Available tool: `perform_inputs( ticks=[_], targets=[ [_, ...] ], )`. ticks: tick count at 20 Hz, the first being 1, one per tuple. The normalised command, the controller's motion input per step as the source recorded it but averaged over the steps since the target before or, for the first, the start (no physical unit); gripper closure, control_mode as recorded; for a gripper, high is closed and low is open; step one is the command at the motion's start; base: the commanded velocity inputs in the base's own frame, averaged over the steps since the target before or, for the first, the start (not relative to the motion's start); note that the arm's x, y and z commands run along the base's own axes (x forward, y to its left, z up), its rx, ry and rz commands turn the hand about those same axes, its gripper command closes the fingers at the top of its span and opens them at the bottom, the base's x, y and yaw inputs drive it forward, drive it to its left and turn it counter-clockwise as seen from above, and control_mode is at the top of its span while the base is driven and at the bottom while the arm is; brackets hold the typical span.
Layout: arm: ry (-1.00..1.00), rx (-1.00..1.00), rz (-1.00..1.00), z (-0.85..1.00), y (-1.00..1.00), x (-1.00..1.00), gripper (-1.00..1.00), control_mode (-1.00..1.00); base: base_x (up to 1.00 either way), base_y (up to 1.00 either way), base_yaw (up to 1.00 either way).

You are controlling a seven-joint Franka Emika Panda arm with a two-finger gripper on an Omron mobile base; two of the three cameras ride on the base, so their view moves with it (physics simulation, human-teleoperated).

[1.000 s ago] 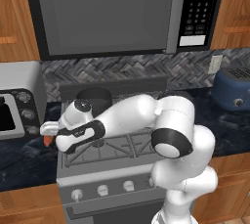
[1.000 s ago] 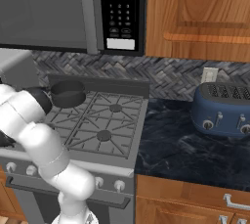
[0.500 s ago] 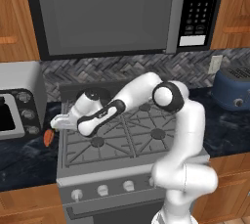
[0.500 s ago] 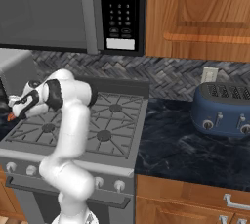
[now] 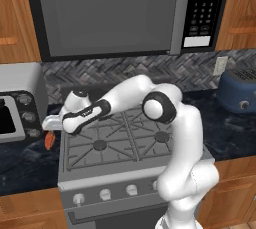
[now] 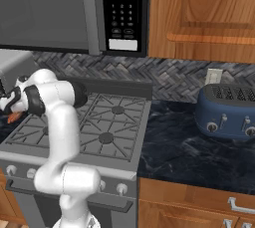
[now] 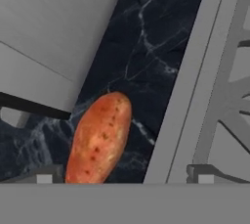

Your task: Turn on the burner for the pot on the stove. Wait thirty seconds for the pot to heat up. Then add the sweet potato to the pot.

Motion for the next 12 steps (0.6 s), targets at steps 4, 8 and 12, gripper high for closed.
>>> perform_inputs(
  ticks=[4, 8, 12],
  targets=[
    [0.0, 0.0, -0.01, 0.04, 0.02, 0.0, -1.0, -1.0, 0.0, 0.0, 0.0],
    [-0.17, -0.02, -0.1, 0.6, 0.21, -0.29, -1.0, -1.0, 0.0, 0.0, 0.0],
    [-0.07, -0.02, -0.07, 0.35, 0.13, -0.11, -1.0, -1.0, 0.0, 0.0, 0.0]
  ],
)
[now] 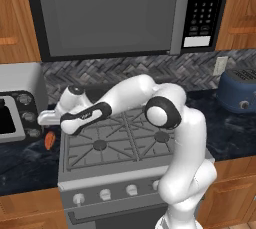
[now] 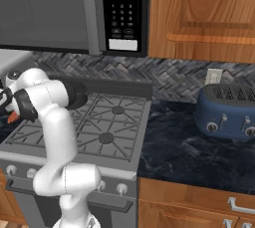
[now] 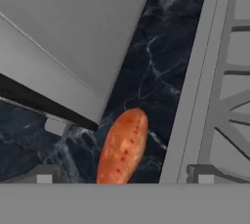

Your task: Turn on the burner for the pot on the stove. Wait thirty seconds for the pot to heat up. Then add the sweet potato to the pot.

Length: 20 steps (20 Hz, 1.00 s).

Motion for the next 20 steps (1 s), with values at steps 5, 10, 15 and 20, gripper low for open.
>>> perform_inputs(
  ticks=[5, 10, 15, 20],
  targets=[
    [0.0, 0.0, 0.0, 0.0, 0.0, 0.0, -1.0, -1.0, 0.0, 0.0, 0.0],
    [0.0, -0.07, 0.0, -0.14, 0.1, -0.24, -1.0, -1.0, 0.0, 0.0, 0.0],
    [0.0, -0.16, 0.0, -0.19, 0.28, -0.14, -1.0, -1.0, 0.0, 0.0, 0.0],
    [0.0, 0.0, 0.0, 0.0, 0.0, 0.0, -1.0, -1.0, 0.0, 0.0, 0.0]
  ],
)
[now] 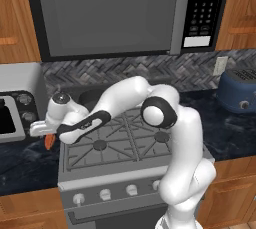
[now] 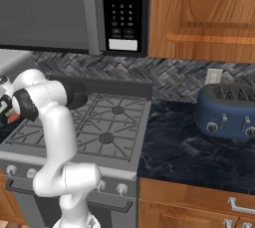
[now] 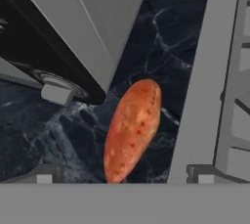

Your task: Turn on the burner for the pot on the stove. Wait thirty seconds for the pot to heat up. Then add the sweet potato to the pot.

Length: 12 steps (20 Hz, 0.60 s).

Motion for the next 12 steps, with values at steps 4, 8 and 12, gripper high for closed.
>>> perform_inputs(
  ticks=[4, 8, 12],
  targets=[
    [0.0, -0.04, 0.0, -0.2, 0.12, 0.0, -1.0, -1.0, 0.0, 0.0, 0.0],
    [0.0, -0.06, 0.0, -0.21, 0.12, 0.0, -1.0, -1.0, 0.0, 0.0, 0.0],
    [0.0, -0.08, 0.0, -0.17, 0.1, 0.02, -1.0, -1.0, 0.0, 0.0, 0.0]
  ],
)
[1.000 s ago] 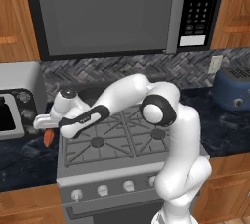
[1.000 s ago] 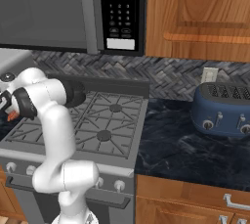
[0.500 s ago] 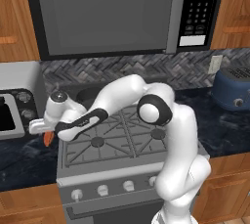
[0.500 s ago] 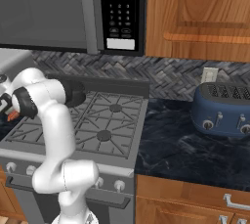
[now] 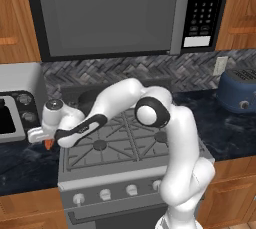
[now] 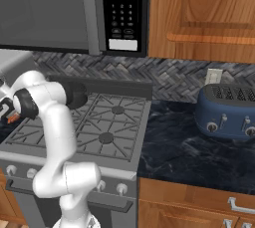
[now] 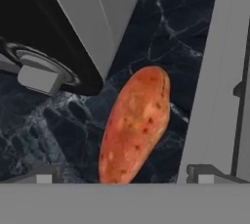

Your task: Turn on the burner for the pot on the stove. Wait thirty seconds for the pot to heat up. Then add the sweet potato to the pot.

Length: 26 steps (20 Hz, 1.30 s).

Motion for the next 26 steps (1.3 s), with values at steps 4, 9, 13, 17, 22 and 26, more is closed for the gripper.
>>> perform_inputs(
  ticks=[4, 9, 13, 17, 22, 26],
  targets=[
    [0.0, -0.09, 0.0, -0.15, 0.17, 0.08, -1.0, -1.0, 0.0, 0.0, 0.0],
    [0.0, -0.12, 0.0, -0.22, 0.13, 0.08, -1.0, -1.0, 0.0, 0.0, 0.0],
    [-0.02, -0.13, 0.0, -0.27, 0.0, 0.09, -1.0, -1.0, 0.0, 0.0, 0.0],
    [-0.06, -0.05, 0.0, -0.22, 0.0, 0.12, -1.0, -1.0, 0.0, 0.0, 0.0],
    [-0.06, 0.0, 0.0, -0.18, 0.0, 0.02, 1.0, -1.0, 0.0, 0.0, 0.0],
    [0.0, 0.0, 0.0, 0.0, 0.0, 0.0, 1.0, -1.0, 0.0, 0.0, 0.0]
  ],
)
